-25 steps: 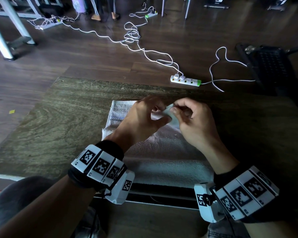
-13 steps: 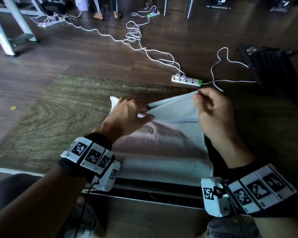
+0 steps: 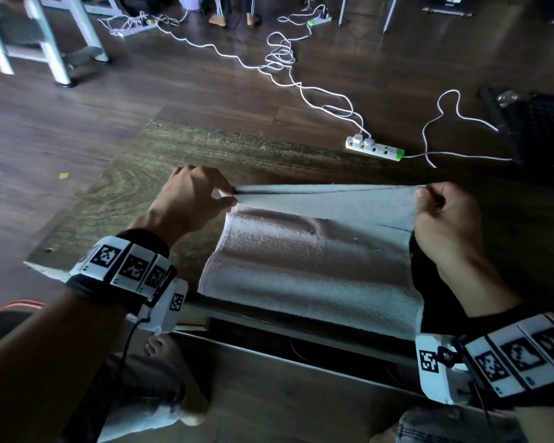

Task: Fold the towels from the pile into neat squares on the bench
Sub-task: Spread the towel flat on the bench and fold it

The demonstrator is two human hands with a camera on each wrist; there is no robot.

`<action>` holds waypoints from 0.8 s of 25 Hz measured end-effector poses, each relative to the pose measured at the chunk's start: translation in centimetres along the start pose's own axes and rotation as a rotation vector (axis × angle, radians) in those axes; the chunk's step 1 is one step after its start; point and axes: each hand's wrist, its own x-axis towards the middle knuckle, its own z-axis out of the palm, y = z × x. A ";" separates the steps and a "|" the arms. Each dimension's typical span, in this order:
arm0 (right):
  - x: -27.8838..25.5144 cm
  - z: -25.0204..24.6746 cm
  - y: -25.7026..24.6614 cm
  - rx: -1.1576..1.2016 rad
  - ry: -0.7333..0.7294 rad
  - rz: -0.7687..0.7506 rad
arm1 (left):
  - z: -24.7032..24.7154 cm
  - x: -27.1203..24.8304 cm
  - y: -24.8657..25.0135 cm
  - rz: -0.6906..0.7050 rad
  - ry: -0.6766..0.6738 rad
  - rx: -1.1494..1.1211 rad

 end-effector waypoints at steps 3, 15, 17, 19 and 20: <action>0.1 0.2 -0.2 0.005 0.052 0.024 | 0.2 -0.4 -0.3 0.103 0.032 -0.061; 0.6 0.9 0.9 -0.033 -0.029 0.146 | 0.4 -0.9 0.5 0.227 -0.071 -0.075; 0.5 0.5 0.7 -0.044 -0.045 0.159 | 0.3 -1.0 0.5 0.222 -0.067 -0.073; 0.5 -0.1 0.3 -0.017 -0.046 0.168 | -0.1 -1.0 1.1 0.235 -0.013 -0.079; 0.5 -0.6 0.0 0.006 -0.037 0.163 | -0.6 -1.0 1.4 0.247 0.025 -0.084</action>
